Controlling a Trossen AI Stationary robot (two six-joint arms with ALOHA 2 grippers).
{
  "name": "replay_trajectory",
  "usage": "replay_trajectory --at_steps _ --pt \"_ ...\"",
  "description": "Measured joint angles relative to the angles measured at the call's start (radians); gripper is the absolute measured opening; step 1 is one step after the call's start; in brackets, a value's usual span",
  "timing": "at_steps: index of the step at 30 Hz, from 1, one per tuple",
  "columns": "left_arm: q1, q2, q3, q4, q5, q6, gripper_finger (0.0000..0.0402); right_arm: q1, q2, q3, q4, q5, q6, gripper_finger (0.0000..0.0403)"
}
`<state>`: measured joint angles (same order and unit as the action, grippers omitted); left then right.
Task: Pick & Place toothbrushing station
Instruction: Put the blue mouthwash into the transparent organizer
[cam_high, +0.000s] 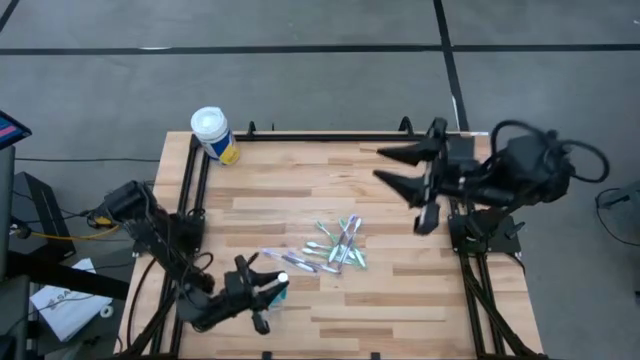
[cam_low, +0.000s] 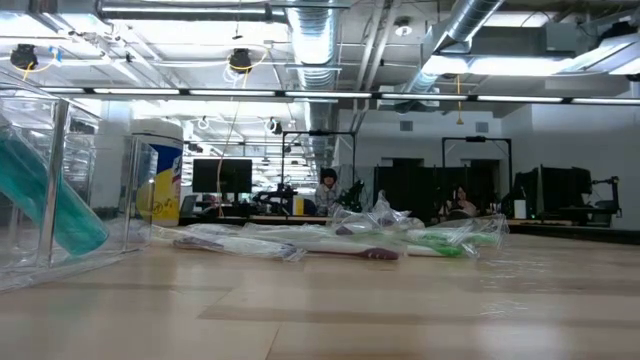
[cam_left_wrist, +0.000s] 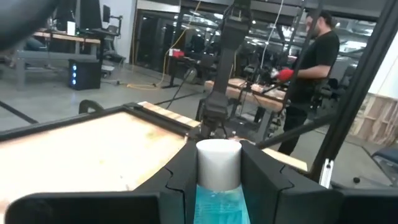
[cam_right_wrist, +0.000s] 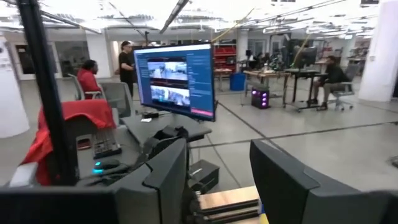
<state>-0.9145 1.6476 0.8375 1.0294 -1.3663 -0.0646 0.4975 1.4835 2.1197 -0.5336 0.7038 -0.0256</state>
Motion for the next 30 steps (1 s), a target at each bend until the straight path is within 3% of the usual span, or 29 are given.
replay_trajectory --at_steps 7,15,21,30 --pt "-0.036 0.104 -0.011 -0.002 -0.073 -0.133 0.0082 0.055 0.037 0.000 0.085 0.003 0.001 0.0167" --pt "-0.081 0.109 -0.193 -0.002 -0.195 -0.399 0.0082 0.101 0.043 0.001 0.111 0.007 0.000 0.0167" --pt "-0.080 0.082 -0.283 0.000 -0.197 -0.514 0.0082 0.113 0.043 0.000 0.112 0.008 0.000 0.0164" --pt "-0.076 0.081 -0.299 -0.004 -0.133 -0.545 0.0082 0.113 0.043 0.000 0.118 0.008 0.000 0.0160"
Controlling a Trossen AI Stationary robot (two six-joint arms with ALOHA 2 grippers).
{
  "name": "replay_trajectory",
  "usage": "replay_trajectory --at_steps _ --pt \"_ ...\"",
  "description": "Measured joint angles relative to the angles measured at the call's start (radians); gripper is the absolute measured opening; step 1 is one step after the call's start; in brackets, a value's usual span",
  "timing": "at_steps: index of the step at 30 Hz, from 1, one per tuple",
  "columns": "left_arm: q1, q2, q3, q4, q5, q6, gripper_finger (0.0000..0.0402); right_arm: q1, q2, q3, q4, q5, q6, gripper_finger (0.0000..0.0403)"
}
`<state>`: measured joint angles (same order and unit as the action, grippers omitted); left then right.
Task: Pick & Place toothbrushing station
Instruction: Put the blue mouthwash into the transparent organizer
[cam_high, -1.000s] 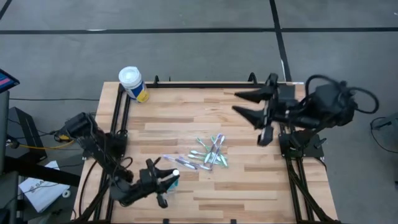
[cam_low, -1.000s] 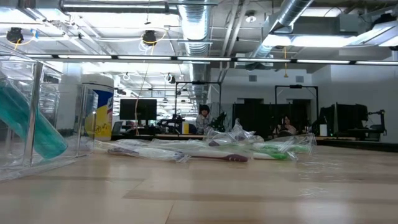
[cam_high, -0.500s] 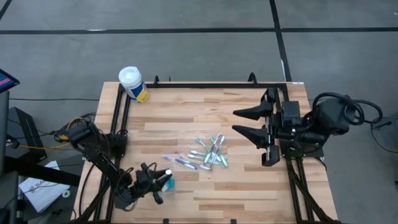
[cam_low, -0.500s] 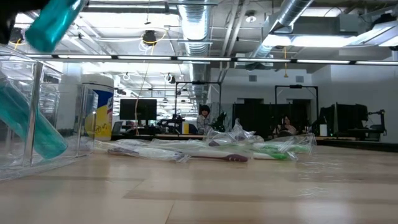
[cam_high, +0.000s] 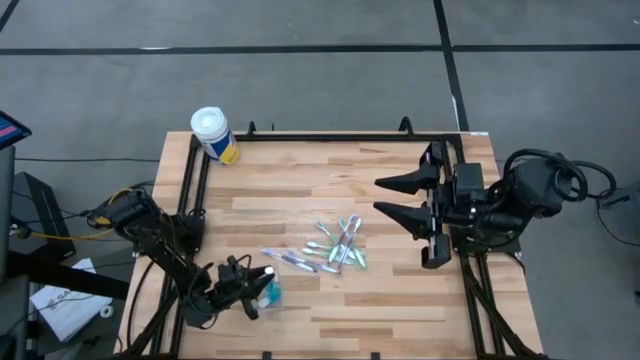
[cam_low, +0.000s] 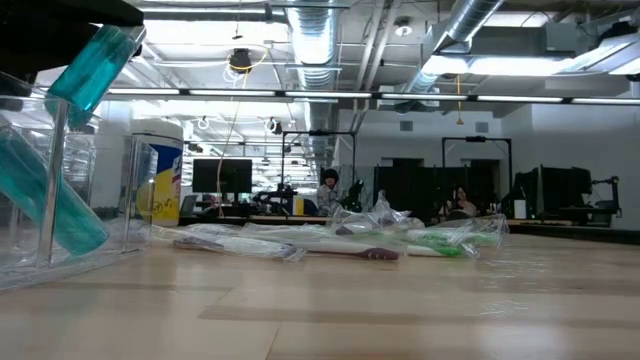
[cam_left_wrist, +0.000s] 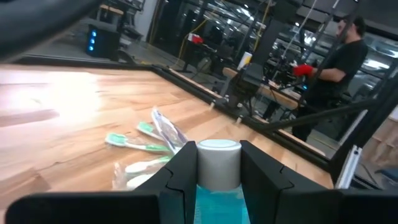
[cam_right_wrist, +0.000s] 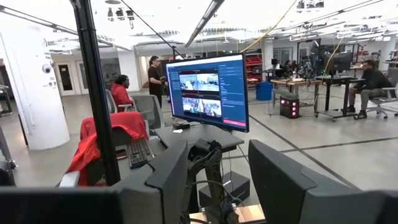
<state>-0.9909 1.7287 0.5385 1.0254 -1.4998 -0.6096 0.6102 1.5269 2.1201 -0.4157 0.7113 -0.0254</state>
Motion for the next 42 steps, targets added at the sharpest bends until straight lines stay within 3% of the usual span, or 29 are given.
replay_trajectory --at_steps 10,23,32,37,42 --pt "0.003 0.000 0.000 -0.105 0.100 -0.071 0.0082 0.000 0.000 0.000 0.001 -0.004 0.000 0.0158" --pt "0.006 0.000 -0.008 -0.177 0.132 -0.124 0.0084 0.009 0.000 0.000 0.002 -0.012 0.000 0.0155" --pt "0.028 0.000 -0.018 -0.160 0.145 -0.191 0.0267 0.018 0.000 0.000 0.006 -0.015 0.000 0.0154" --pt "0.029 -0.007 -0.018 -0.137 0.145 -0.184 0.0283 0.018 0.000 0.000 0.006 -0.016 0.000 0.0153" --pt "0.029 -0.065 -0.015 -0.131 0.143 -0.095 0.0254 0.018 0.000 0.000 0.006 -0.016 0.000 0.0154"
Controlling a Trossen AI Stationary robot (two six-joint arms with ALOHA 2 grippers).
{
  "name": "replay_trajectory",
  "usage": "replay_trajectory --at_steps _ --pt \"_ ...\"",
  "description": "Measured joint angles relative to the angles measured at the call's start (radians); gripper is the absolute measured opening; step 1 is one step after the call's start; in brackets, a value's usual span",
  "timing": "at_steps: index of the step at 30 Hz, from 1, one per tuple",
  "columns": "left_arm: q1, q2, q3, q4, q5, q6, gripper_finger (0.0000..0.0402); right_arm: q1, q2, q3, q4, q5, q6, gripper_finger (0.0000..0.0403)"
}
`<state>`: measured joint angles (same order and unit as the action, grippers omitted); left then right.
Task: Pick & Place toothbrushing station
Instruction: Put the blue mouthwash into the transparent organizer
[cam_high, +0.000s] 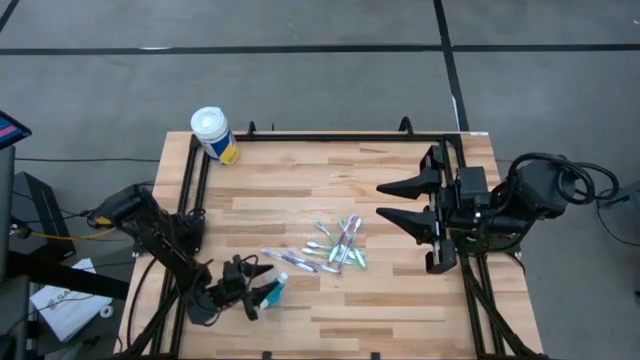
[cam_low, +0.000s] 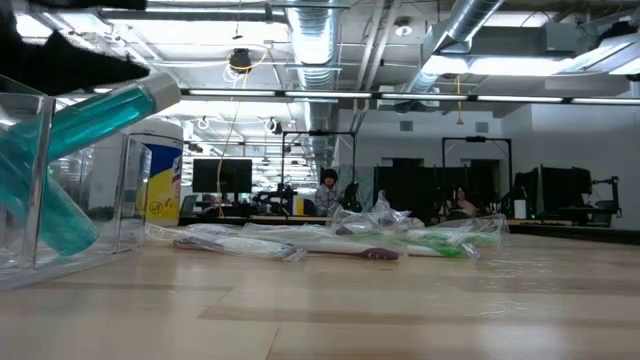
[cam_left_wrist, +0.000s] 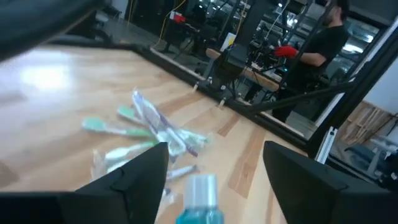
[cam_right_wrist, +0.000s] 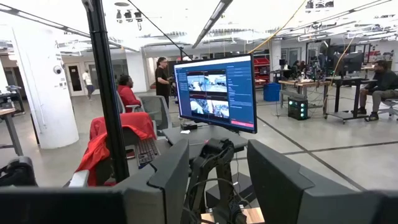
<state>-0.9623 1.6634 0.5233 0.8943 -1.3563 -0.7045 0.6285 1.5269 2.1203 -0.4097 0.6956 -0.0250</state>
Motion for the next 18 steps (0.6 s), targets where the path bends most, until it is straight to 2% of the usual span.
replay_trajectory --at_steps 3,6,8,11,13,18 --pt "0.004 -0.062 0.000 0.003 0.011 0.138 0.0232 0.000 0.000 0.000 0.000 0.000 0.000 0.0153" --pt "0.043 -0.115 0.001 -0.018 0.108 0.230 0.0212 0.000 0.006 0.000 0.015 -0.007 0.000 0.0151" --pt "0.100 -0.146 0.002 -0.077 0.208 0.197 0.0203 -0.005 0.017 0.001 0.048 -0.019 -0.010 0.0151" --pt "0.201 -0.174 0.001 -0.249 0.370 0.094 0.0181 -0.002 0.035 0.000 0.070 -0.041 -0.027 0.0152" --pt "0.261 -0.195 0.001 -0.296 0.454 0.089 0.0148 0.000 0.035 0.000 0.067 -0.041 -0.031 0.0153" --pt "0.380 -0.237 0.002 -0.346 0.636 0.127 0.0023 0.001 0.033 0.000 0.066 -0.041 -0.027 0.0145"
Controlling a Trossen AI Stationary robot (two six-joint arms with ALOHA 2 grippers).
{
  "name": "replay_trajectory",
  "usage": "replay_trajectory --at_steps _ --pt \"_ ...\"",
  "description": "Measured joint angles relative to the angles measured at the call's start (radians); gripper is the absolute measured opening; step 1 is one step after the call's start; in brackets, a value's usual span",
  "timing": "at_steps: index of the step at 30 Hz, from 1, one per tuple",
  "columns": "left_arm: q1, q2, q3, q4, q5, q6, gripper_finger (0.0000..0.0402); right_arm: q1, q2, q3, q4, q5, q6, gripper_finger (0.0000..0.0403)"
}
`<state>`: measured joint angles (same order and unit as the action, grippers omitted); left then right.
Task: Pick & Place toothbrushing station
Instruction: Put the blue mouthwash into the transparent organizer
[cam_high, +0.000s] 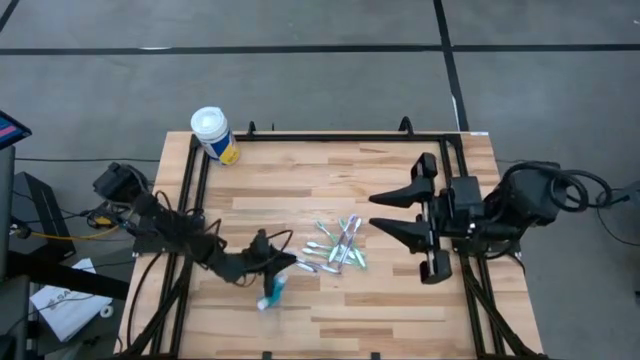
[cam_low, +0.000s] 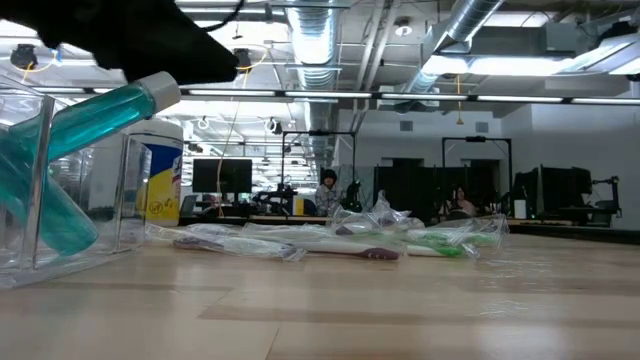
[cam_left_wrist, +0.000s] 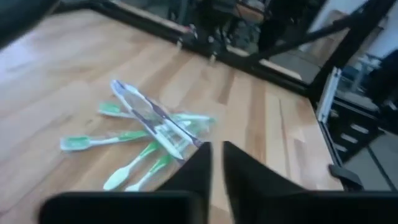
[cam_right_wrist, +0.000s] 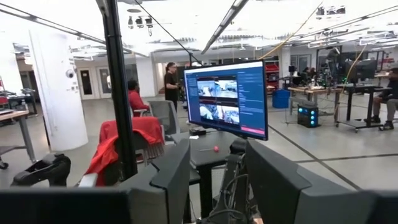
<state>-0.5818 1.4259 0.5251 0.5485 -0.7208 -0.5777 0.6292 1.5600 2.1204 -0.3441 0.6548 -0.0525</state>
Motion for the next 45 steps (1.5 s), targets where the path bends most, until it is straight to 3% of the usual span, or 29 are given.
replay_trajectory --at_steps 4,8,12,16,18,22,28,34,39,45 --pt "0.065 -0.007 0.000 -0.011 0.151 0.001 0.0009 0.000 0.000 0.000 -0.014 0.031 0.000 0.0130" --pt "0.095 -0.012 0.000 -0.011 0.159 0.003 0.0001 0.000 0.000 0.000 -0.150 0.182 0.041 0.0087" --pt "0.117 -0.096 -0.001 -0.003 0.153 0.087 0.0003 0.000 0.000 -0.001 -0.558 0.305 0.423 0.0016" --pt "0.137 -0.254 0.000 -0.020 0.153 0.203 0.0001 0.015 0.037 -0.077 -0.968 0.327 0.915 0.0007" --pt "0.143 -0.325 0.002 -0.097 0.165 0.205 0.0001 0.035 0.066 -0.150 -1.072 0.294 1.105 0.0002" --pt "0.141 -0.398 0.000 -0.334 0.189 0.107 0.0000 0.057 0.092 -0.328 -0.969 0.227 1.262 0.0001" --pt "0.117 -0.391 0.000 -0.415 0.337 0.014 0.0000 0.023 0.110 -0.537 -0.609 0.178 1.248 0.0000" --pt "0.169 -0.303 0.000 -0.466 0.528 -0.039 0.0000 -0.008 0.101 -0.547 -0.434 0.178 1.093 0.0000" --pt "0.257 -0.225 0.000 -0.458 0.623 -0.034 0.0000 -0.028 0.096 -0.546 -0.281 0.134 0.970 0.0000" --pt "0.337 -0.206 0.000 -0.379 0.765 0.003 0.0000 -0.038 0.096 -0.546 -0.249 0.107 0.941 0.0000"
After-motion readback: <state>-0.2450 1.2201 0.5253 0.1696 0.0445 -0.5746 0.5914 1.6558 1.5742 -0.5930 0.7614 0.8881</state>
